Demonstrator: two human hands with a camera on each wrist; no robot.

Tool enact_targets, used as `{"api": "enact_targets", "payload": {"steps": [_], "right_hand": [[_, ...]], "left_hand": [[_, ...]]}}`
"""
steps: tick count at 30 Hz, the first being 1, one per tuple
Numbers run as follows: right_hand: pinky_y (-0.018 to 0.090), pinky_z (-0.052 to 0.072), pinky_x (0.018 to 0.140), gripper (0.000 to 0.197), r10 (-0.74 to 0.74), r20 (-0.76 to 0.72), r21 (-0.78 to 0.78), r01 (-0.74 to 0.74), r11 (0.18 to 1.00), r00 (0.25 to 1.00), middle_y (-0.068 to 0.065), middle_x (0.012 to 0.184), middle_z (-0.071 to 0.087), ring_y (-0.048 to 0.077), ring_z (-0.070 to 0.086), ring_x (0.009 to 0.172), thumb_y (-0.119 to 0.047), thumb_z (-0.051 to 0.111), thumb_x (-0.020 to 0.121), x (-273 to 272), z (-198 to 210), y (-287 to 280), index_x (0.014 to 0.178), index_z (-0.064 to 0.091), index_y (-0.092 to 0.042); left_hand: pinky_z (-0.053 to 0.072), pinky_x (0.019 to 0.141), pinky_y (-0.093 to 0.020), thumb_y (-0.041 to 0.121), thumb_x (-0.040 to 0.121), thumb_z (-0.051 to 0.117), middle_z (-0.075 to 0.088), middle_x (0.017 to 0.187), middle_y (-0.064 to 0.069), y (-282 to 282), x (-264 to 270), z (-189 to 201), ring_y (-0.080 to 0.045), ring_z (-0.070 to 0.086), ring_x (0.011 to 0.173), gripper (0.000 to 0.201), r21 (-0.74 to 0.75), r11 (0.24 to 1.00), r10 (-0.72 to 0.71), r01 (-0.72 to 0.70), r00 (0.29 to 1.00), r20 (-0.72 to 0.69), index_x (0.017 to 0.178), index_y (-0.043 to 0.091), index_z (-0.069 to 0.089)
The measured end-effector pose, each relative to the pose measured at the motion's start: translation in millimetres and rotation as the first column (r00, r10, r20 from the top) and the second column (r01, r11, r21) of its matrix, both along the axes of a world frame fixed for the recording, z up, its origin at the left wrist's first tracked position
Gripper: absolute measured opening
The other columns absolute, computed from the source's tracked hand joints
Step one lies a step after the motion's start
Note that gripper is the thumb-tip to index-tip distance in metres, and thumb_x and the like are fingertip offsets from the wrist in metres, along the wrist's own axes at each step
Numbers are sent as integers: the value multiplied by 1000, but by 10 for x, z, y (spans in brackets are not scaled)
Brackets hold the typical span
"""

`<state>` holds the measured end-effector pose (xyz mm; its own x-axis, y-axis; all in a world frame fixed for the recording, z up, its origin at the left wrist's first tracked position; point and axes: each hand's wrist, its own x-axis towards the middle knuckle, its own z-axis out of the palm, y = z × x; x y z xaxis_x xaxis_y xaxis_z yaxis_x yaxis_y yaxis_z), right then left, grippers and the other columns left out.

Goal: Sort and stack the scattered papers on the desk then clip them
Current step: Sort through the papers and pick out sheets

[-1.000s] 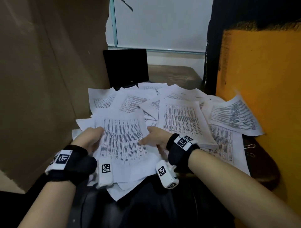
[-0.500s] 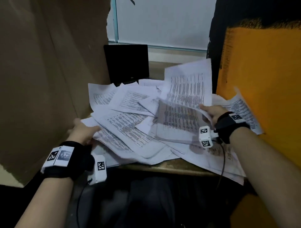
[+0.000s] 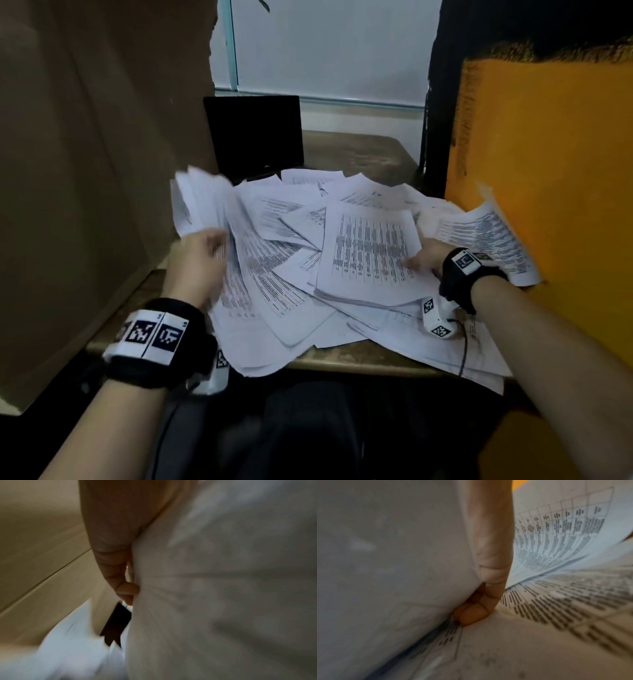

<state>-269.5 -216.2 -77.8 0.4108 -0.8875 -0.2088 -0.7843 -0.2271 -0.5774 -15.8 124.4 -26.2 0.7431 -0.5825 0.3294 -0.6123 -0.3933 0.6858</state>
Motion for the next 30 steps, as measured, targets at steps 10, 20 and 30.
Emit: {"api": "enact_targets", "payload": {"steps": [10,20,30], "right_hand": [[19,46,85,55,217,345,-119,-186,975,913,-8,123,60,8,61,112,-56,63,82,107,892,749,126,53,-26],[35,36,110,40,230,805,-54,-317,947,547,-8,114,68,4,60,111,-30,74,81,563,1343,1380,118,60,-21],[12,50,81,17,174,820,-168,-60,984,546,-12,107,69,-5,64,99,-23,67,90,249,1085,1285,104,62,-32]], "left_hand": [[37,106,-14,-2,78,55,56,124,12,-171,-220,1373,13,49,116,57,-521,726,-168,449,850,499,132,14,51],[37,110,-51,57,84,57,45,145,-10,-969,-113,1111,-25,44,134,83,-538,744,-436,397,898,61,147,14,23],[46,95,-18,26,89,65,62,118,7,-1214,-411,666,-7,58,110,37,-651,682,-556,333,814,-167,123,17,52]]}}
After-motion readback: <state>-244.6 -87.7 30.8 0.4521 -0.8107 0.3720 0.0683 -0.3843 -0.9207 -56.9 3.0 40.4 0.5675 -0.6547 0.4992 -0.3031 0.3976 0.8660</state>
